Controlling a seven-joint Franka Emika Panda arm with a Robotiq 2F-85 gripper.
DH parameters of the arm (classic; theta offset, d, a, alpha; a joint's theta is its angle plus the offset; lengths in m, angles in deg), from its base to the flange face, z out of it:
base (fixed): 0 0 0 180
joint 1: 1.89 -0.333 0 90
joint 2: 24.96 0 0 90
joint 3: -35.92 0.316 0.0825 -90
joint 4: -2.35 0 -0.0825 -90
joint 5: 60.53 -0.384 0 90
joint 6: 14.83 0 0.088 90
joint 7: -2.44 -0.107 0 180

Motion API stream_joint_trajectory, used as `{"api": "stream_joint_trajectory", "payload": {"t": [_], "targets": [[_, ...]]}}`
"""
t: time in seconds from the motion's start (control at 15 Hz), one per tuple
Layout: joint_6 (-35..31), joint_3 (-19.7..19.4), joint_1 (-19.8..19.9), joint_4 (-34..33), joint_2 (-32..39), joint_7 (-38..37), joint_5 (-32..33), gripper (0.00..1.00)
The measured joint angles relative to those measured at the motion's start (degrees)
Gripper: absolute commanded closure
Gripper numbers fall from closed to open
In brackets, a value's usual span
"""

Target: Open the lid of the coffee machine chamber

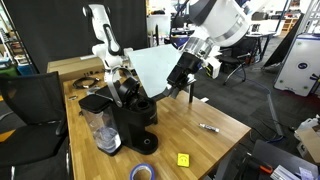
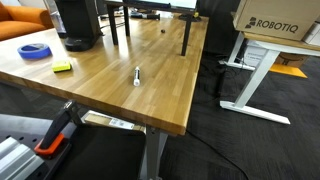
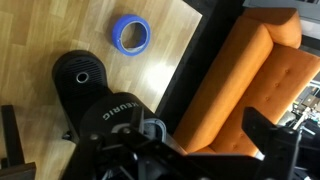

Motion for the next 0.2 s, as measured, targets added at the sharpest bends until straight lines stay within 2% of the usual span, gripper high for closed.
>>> {"api": "stream_joint_trajectory", "payload": {"t": [0.2], "targets": [[0.01, -1.05, 0.05, -0.55, 0.00, -2.24, 3.19, 0.00]]}}
